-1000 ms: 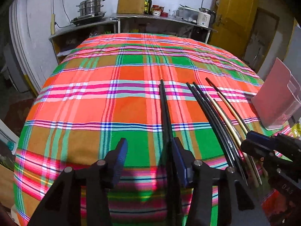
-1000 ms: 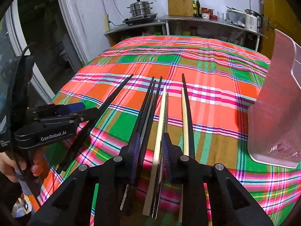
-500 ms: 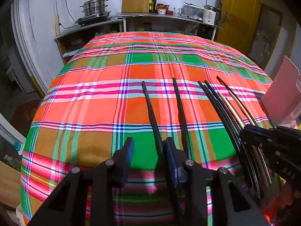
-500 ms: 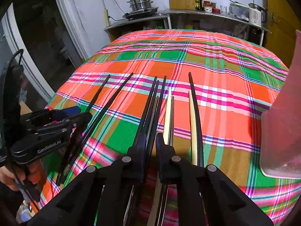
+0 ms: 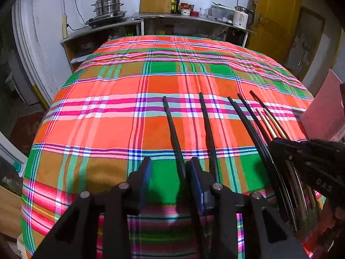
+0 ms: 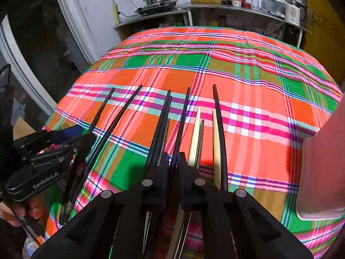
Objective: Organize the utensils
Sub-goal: 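Close the left tool on a black chopstick while the right tool grasps another black chopstick, then lift the black chopstick with the left tool while the right tool carries its chopstick to the pink basket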
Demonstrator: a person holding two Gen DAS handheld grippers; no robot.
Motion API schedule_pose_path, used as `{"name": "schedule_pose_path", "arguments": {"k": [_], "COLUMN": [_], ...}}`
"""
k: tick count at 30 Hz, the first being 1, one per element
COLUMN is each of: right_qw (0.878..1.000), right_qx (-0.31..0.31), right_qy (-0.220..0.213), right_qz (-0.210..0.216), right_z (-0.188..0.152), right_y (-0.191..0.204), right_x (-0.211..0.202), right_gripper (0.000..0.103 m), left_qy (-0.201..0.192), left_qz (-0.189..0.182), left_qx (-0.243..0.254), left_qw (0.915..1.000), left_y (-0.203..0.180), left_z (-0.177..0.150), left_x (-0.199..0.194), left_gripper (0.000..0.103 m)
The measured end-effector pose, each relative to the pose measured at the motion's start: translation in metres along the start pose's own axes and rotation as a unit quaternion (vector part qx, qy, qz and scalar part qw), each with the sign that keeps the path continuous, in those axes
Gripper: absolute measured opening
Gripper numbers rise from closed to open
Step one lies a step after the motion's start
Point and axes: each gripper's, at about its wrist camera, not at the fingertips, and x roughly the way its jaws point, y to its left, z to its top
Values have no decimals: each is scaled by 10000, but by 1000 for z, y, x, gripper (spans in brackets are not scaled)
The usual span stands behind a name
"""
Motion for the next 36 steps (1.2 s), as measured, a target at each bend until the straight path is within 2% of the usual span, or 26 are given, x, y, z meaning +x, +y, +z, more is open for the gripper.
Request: {"name": "schedule_pose_path", "arguments": {"k": [7, 12, 14, 15, 19, 24, 36], "right_qw": [9996, 9991, 9992, 9992, 9992, 9993, 9938], "right_qx": [141, 184, 162, 161, 207, 262, 178], "right_qy": [222, 372, 370, 361, 337, 14, -924], "right_qz": [-47, -41, -27, -6, 108, 255, 586], "right_z": [22, 37, 38, 38, 36, 35, 36], "right_y": [-1, -3, -3, -3, -5, -4, 6], "right_x": [10, 19, 20, 21, 17, -9, -99], "right_gripper": [8, 8, 8, 7, 6, 6, 6], "left_qy": [206, 283, 281, 273, 243, -22, -809], "left_qz": [-52, 81, 147, 164, -107, -367, -739], "left_qx": [-64, 9, 16, 18, -184, -213, 42], "left_qw": [9998, 9996, 9995, 9995, 9995, 9991, 9940], "left_y": [3, 2, 2, 2, 8, 5, -15], "left_z": [16, 23, 24, 25, 27, 31, 49], "left_x": [7, 12, 11, 11, 7, -17, -110], "left_gripper": [37, 26, 12, 10, 6, 6, 6]}}
